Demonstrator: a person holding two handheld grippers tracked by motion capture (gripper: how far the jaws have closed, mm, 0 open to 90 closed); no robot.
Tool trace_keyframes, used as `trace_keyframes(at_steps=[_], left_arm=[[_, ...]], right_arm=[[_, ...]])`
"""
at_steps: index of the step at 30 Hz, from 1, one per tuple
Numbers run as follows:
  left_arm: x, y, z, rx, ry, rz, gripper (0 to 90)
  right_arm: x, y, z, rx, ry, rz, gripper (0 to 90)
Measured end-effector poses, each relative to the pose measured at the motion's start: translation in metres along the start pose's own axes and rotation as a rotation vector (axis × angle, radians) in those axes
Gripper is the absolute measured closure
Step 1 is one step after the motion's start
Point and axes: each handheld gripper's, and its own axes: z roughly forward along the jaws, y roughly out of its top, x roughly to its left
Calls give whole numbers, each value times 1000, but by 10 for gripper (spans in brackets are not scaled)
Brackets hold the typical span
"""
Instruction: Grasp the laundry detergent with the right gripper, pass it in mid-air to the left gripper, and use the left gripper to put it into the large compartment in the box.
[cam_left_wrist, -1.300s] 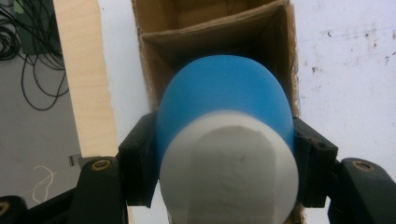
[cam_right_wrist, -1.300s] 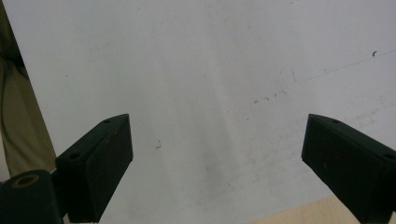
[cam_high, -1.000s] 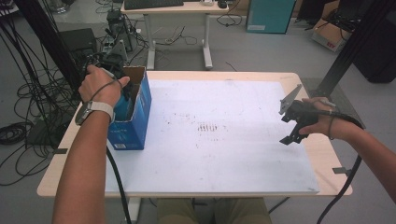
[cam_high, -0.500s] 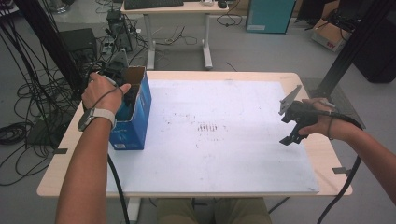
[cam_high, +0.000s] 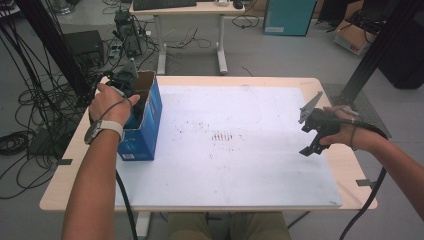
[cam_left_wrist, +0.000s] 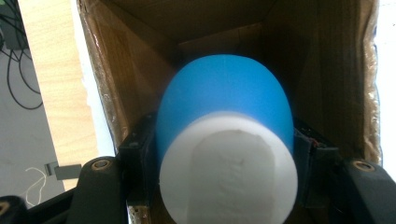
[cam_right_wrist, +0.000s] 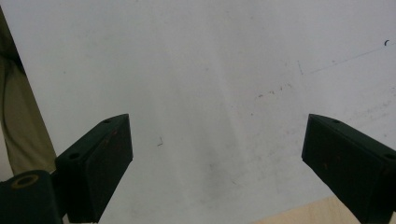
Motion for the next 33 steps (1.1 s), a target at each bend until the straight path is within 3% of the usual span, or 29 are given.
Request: trace_keyframes(at_steps=[4, 5, 16, 17, 18, 21, 22, 23, 26, 33], left_arm=[[-1, 0, 0, 0, 2, 6, 375], [-1, 1, 0, 5, 1, 9, 375], [-1, 3, 1, 15, 3, 12, 374], [-1, 3, 1, 14, 3, 10, 374], [-1, 3, 1, 15, 2, 10, 374], [-1, 3, 1, 19, 2, 10, 374], [-1, 3, 1, 22, 4, 14, 374], [-1, 3, 1, 23, 4, 16, 374], [0, 3, 1, 23, 3, 13, 374], [0, 3, 1, 23, 2, 13, 374]], right_arm=[[1, 0, 0, -9, -21, 6, 87], [0, 0, 1, -9, -2, 3, 88], [1, 2, 0, 0, -5, -1, 86], [2, 1, 0, -13, -24, 6, 86], [2, 1, 1, -16, -6, 9, 86], [2, 1, 0, -13, -23, 5, 86], [1, 0, 1, -25, 0, 8, 86], [1, 1, -1, -4, -4, -1, 86], [2, 0, 0, -14, -23, 4, 86], [1, 0, -1, -2, -5, 4, 86]])
